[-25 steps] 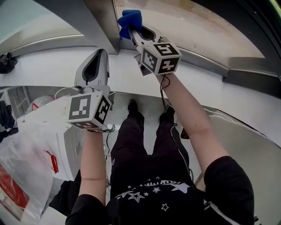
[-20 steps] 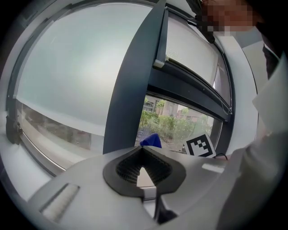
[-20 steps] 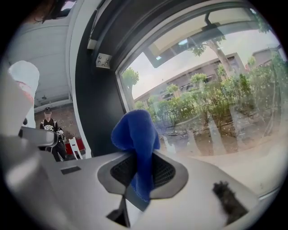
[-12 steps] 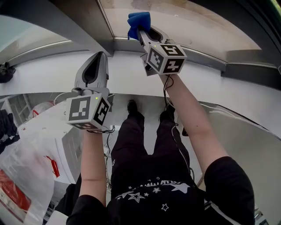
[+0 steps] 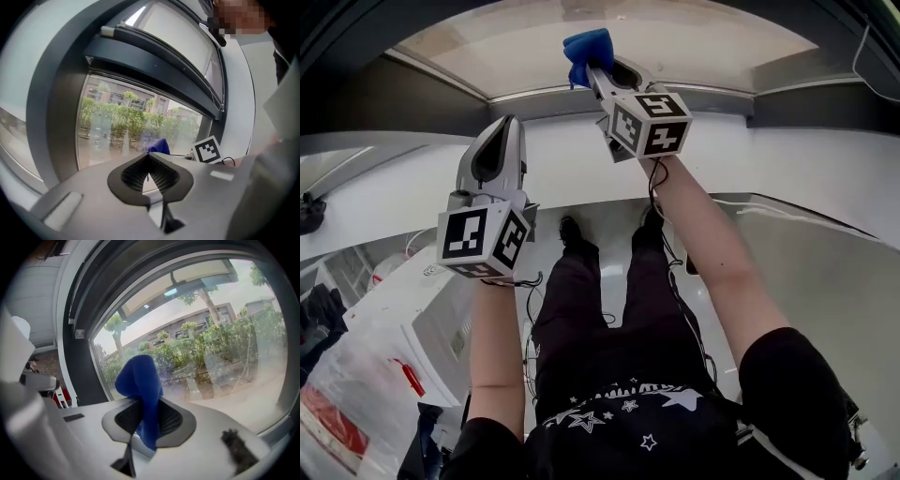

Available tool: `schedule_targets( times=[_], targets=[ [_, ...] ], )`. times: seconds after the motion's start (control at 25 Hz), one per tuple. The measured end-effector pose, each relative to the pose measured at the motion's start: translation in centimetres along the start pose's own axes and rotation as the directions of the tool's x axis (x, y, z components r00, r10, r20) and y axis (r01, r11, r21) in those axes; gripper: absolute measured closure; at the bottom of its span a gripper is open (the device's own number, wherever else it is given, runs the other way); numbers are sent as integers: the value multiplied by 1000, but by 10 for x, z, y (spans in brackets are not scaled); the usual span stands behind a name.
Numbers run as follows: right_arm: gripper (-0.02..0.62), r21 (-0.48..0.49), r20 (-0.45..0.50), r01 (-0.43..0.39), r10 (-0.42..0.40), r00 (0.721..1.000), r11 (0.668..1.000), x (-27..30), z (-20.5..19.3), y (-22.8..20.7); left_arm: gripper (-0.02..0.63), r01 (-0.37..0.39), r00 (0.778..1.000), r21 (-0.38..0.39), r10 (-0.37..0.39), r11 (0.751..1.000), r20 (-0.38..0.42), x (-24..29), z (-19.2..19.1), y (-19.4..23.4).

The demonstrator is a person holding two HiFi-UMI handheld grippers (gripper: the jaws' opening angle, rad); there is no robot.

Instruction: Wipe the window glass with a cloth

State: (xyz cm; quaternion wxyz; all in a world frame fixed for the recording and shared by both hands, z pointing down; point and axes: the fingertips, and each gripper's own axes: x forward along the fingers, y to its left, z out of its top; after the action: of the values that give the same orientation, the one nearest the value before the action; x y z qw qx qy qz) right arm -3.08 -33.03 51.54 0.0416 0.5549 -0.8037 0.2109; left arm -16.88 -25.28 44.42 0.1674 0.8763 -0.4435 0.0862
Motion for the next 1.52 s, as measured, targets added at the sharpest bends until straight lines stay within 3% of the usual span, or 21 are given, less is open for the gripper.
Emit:
schedule_targets(
  times=[0.32, 0.76, 0.96, 1.24, 1.52],
  targets=[
    [523, 53, 30, 106, -108, 994, 993, -61, 9, -110, 598, 110, 993, 35, -108, 993, -50, 71, -9, -96],
    [522, 99, 43, 220, -225, 973, 971, -150, 22, -254, 598, 180, 979, 72, -171, 981, -111, 161, -12, -211],
    [523, 98, 58, 268, -274, 960, 958, -170, 27, -281, 598, 200, 976, 77, -191, 977, -104, 175, -11, -226],
    [523, 162, 72, 389, -404, 912, 907, -231, 40, -360, 598, 251, 963, 83, -241, 964, -120, 205, -9, -290],
    [522, 211, 68, 478, -500, 863, 853, -271, 33, -406, 598, 288, 952, 85, -275, 954, -138, 221, -20, -327]
  ],
)
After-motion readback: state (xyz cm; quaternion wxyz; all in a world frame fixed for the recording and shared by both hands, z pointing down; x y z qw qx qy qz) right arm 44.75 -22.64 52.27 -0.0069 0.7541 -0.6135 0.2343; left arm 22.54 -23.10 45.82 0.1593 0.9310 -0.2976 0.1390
